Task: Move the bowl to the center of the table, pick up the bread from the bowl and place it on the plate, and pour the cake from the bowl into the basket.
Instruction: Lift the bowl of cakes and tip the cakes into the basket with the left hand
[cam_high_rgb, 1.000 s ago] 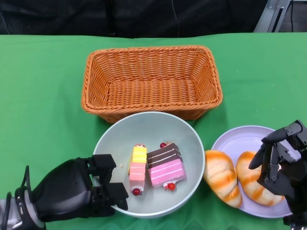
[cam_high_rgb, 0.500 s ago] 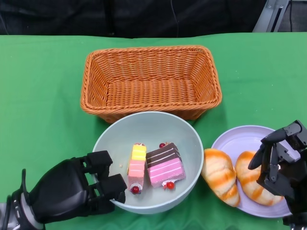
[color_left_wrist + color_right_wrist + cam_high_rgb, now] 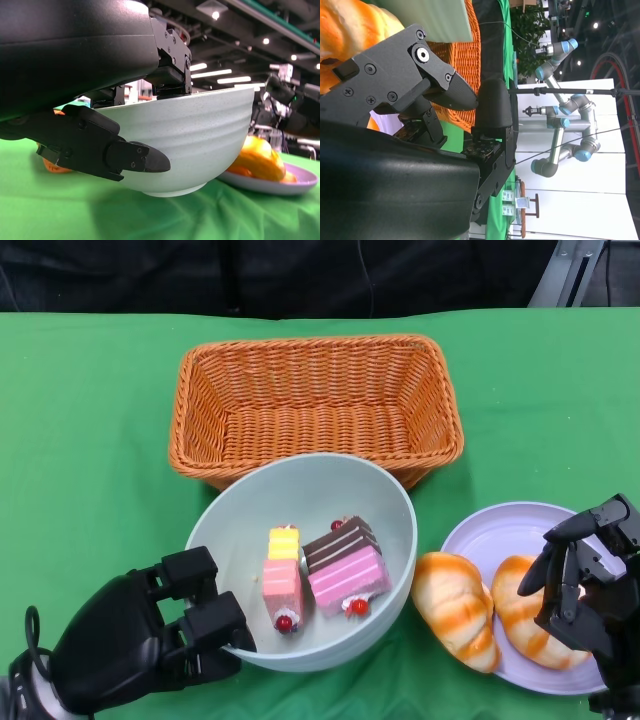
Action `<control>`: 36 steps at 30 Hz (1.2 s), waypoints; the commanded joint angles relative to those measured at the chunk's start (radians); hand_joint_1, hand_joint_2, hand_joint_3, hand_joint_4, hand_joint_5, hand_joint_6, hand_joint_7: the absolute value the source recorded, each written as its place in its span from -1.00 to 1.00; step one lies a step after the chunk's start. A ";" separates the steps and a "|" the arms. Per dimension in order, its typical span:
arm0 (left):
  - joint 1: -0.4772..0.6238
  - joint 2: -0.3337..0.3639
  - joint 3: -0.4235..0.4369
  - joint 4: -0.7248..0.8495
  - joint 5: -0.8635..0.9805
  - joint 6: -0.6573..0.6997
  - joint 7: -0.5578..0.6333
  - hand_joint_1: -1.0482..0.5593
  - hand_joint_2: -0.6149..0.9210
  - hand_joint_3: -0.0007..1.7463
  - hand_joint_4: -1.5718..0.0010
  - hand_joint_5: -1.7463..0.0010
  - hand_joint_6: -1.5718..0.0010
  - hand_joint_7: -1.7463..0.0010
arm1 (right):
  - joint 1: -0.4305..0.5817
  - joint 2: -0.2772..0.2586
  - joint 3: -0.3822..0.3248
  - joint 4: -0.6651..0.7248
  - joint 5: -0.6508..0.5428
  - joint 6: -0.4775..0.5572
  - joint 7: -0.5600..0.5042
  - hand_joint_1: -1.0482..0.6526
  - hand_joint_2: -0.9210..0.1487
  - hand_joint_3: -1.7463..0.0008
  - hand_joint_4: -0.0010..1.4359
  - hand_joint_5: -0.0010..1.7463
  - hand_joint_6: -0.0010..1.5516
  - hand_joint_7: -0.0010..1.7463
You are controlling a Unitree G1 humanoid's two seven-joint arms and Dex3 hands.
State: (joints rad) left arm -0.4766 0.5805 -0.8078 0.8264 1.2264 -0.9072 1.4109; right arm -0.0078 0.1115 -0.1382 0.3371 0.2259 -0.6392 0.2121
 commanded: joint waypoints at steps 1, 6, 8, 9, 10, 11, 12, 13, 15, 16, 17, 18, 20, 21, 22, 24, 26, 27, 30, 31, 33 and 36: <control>0.001 0.011 0.005 0.002 0.000 -0.003 0.068 0.25 1.00 -0.53 0.33 -1.00 0.53 -1.00 | -0.008 -0.006 -0.005 0.011 0.004 -0.021 -0.003 0.08 -0.31 -0.43 0.17 1.00 -0.28 0.97; 0.004 0.013 0.008 -0.006 -0.002 0.003 0.098 0.27 1.00 -0.53 0.33 -1.00 0.52 -1.00 | -0.007 -0.005 -0.004 0.011 -0.002 -0.022 -0.010 0.07 -0.30 -0.42 0.17 1.00 -0.28 0.97; 0.005 0.017 0.011 -0.012 -0.005 -0.002 0.102 0.27 0.99 -0.53 0.33 -1.00 0.51 -1.00 | -0.008 -0.004 -0.004 0.014 0.002 -0.023 -0.006 0.08 -0.31 -0.43 0.17 1.00 -0.28 0.97; 0.006 0.020 0.014 -0.016 -0.009 -0.007 0.101 0.27 0.99 -0.53 0.33 -1.00 0.51 -1.00 | -0.008 -0.004 -0.004 0.014 0.002 -0.022 -0.006 0.09 -0.31 -0.43 0.17 1.00 -0.28 0.97; 0.006 0.022 0.016 -0.020 -0.013 -0.011 0.100 0.26 1.00 -0.53 0.33 -1.00 0.51 -1.00 | -0.008 -0.004 -0.003 0.014 0.002 -0.021 -0.006 0.09 -0.32 -0.42 0.17 1.00 -0.29 0.96; 0.007 0.023 0.018 -0.022 -0.015 -0.014 0.100 0.26 1.00 -0.53 0.33 -1.00 0.50 -1.00 | -0.008 -0.004 -0.003 0.014 0.002 -0.021 -0.007 0.09 -0.32 -0.42 0.17 1.00 -0.29 0.96; 0.009 0.027 0.022 -0.031 -0.019 -0.021 0.097 0.25 1.00 -0.51 0.33 -1.00 0.49 -1.00 | -0.010 -0.003 -0.004 0.016 0.005 -0.021 -0.006 0.09 -0.32 -0.42 0.17 1.00 -0.28 0.96; 0.011 0.030 0.026 -0.039 -0.025 -0.030 0.092 0.25 1.00 -0.49 0.33 -1.00 0.48 -0.98 | -0.011 -0.003 -0.004 0.018 0.006 -0.022 -0.006 0.09 -0.31 -0.42 0.17 1.00 -0.28 0.96; 0.018 0.040 0.039 -0.060 -0.045 -0.054 0.064 0.23 1.00 -0.46 0.32 -1.00 0.46 -0.95 | -0.015 -0.001 -0.006 0.024 -0.003 -0.029 -0.014 0.09 -0.31 -0.42 0.17 1.00 -0.28 0.95; 0.022 0.044 0.048 -0.071 -0.054 -0.063 0.050 0.23 1.00 -0.45 0.33 -1.00 0.46 -0.94 | -0.016 -0.001 -0.006 0.026 -0.007 -0.030 -0.017 0.08 -0.30 -0.42 0.17 1.00 -0.27 0.95; 0.027 0.047 0.057 -0.081 -0.063 -0.069 0.035 0.23 1.00 -0.45 0.32 -1.00 0.46 -0.94 | -0.018 -0.002 -0.005 0.028 -0.008 -0.031 -0.018 0.08 -0.30 -0.43 0.17 1.00 -0.27 0.95; 0.031 0.048 0.066 -0.088 -0.070 -0.075 0.022 0.23 0.99 -0.45 0.32 -1.00 0.46 -0.94 | -0.019 -0.002 -0.005 0.030 -0.008 -0.031 -0.019 0.07 -0.30 -0.43 0.17 1.00 -0.27 0.95; 0.038 0.051 0.086 -0.100 -0.097 -0.097 -0.021 0.22 0.98 -0.41 0.31 -1.00 0.45 -0.91 | -0.020 -0.005 -0.004 0.030 -0.006 -0.025 -0.018 0.07 -0.29 -0.43 0.17 1.00 -0.27 0.94; 0.042 0.051 0.094 -0.104 -0.106 -0.105 -0.037 0.21 0.98 -0.40 0.31 -1.00 0.44 -0.90 | -0.019 -0.006 -0.004 0.030 -0.006 -0.024 -0.018 0.07 -0.29 -0.43 0.17 1.00 -0.27 0.94; 0.040 0.049 0.103 -0.103 -0.120 -0.120 -0.057 0.21 0.98 -0.39 0.31 -1.00 0.45 -0.89 | -0.020 -0.005 -0.004 0.031 -0.007 -0.025 -0.020 0.07 -0.29 -0.43 0.17 1.00 -0.27 0.94; 0.038 0.046 0.119 -0.102 -0.143 -0.146 -0.094 0.22 0.98 -0.38 0.32 -1.00 0.46 -0.87 | -0.020 -0.005 -0.004 0.033 -0.007 -0.028 -0.021 0.07 -0.29 -0.43 0.17 1.00 -0.27 0.94; 0.039 0.042 0.142 -0.103 -0.173 -0.171 -0.142 0.18 0.99 -0.36 0.32 -1.00 0.46 -0.86 | -0.019 -0.006 -0.003 0.032 -0.011 -0.029 -0.022 0.07 -0.29 -0.43 0.17 1.00 -0.27 0.94; 0.040 0.041 0.153 -0.105 -0.186 -0.181 -0.164 0.17 1.00 -0.36 0.32 -1.00 0.46 -0.85 | -0.018 -0.006 -0.003 0.031 -0.012 -0.028 -0.023 0.07 -0.29 -0.43 0.17 1.00 -0.27 0.94; 0.039 0.033 0.192 -0.106 -0.230 -0.212 -0.227 0.13 1.00 -0.34 0.31 -1.00 0.43 -0.80 | -0.015 -0.010 0.001 0.024 -0.012 -0.023 -0.017 0.07 -0.30 -0.43 0.16 1.00 -0.27 0.95; 0.038 0.029 0.205 -0.107 -0.242 -0.220 -0.244 0.13 1.00 -0.34 0.31 -1.00 0.42 -0.79 | -0.015 -0.012 0.002 0.024 -0.015 -0.025 -0.015 0.08 -0.30 -0.43 0.16 1.00 -0.28 0.95; 0.036 0.022 0.231 -0.109 -0.263 -0.229 -0.278 0.13 1.00 -0.34 0.31 -1.00 0.41 -0.78 | -0.014 -0.013 0.004 0.020 -0.016 -0.023 -0.014 0.07 -0.30 -0.44 0.16 1.00 -0.28 0.96; 0.035 0.009 0.269 -0.117 -0.290 -0.235 -0.332 0.13 1.00 -0.34 0.31 -1.00 0.39 -0.79 | -0.014 -0.015 0.006 0.019 -0.015 -0.017 -0.013 0.07 -0.30 -0.44 0.17 1.00 -0.28 0.99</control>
State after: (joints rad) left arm -0.4376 0.5876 -0.5688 0.7259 0.9690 -1.1260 1.0915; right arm -0.0255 0.1106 -0.1318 0.3672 0.2122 -0.6538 0.1988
